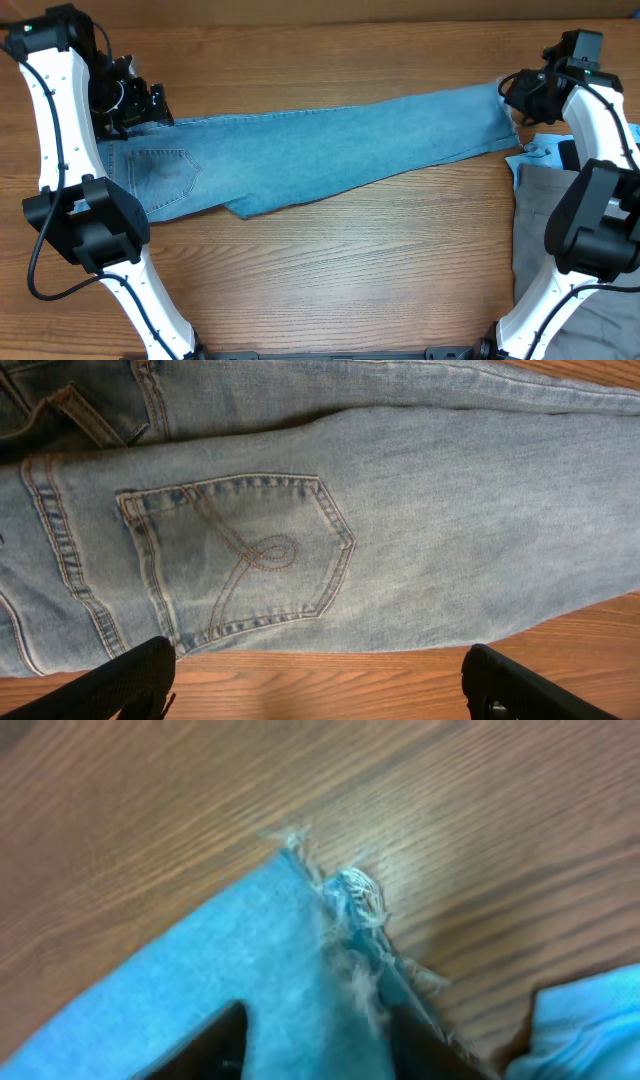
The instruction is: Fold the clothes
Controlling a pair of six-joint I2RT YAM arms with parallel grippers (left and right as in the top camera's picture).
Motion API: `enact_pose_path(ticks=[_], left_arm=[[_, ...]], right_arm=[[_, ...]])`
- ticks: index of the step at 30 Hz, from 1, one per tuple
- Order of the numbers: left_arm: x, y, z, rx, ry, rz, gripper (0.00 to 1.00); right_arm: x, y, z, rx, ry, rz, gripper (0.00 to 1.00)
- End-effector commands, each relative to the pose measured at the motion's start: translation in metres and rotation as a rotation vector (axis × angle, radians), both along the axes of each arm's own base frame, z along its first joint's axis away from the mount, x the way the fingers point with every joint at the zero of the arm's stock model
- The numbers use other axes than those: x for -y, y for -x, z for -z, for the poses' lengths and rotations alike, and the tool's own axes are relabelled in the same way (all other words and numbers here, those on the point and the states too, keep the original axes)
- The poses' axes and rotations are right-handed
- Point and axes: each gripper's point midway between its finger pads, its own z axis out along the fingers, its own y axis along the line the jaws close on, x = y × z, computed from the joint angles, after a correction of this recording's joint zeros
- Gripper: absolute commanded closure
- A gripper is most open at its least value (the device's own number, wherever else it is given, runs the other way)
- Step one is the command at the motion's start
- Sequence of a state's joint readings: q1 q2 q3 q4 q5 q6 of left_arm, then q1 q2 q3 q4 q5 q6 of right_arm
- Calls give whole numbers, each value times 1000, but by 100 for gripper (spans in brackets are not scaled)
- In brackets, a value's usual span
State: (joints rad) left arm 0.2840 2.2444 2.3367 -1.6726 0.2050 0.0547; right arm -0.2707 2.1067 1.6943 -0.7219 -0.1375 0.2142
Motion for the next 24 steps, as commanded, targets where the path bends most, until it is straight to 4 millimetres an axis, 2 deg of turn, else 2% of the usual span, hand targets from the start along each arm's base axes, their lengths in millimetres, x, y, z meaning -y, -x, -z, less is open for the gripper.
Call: enact_pose_path(ticks=[1, 5, 7, 10, 13, 17, 20, 24], left_arm=[[-1, -4, -1, 11, 2, -11, 6], [-1, -4, -1, 10, 2, -11, 6], [-1, -4, -1, 10, 2, -11, 6], [-1, -4, -1, 10, 1, -11, 6], [-2, -4, -1, 10, -1, -11, 6], [-3, -3, -1, 4, -8, -12, 7], [-14, 4, -2, -18, -46, -44, 13], [-28, 10, -18, 12, -53, -130, 11]], right_arm=[[10, 0, -7, 9, 37, 24, 20], [19, 3, -5, 0, 45, 39, 19], [24, 6, -1, -13, 48, 39, 22], [28, 12, 9, -42, 41, 11, 31], [17, 12, 22, -41, -35, -80, 32], [2, 10, 27, -12, -110, -181, 37], [2, 7, 28, -2, -109, -182, 38], [2, 8, 38, -19, -117, -181, 38]])
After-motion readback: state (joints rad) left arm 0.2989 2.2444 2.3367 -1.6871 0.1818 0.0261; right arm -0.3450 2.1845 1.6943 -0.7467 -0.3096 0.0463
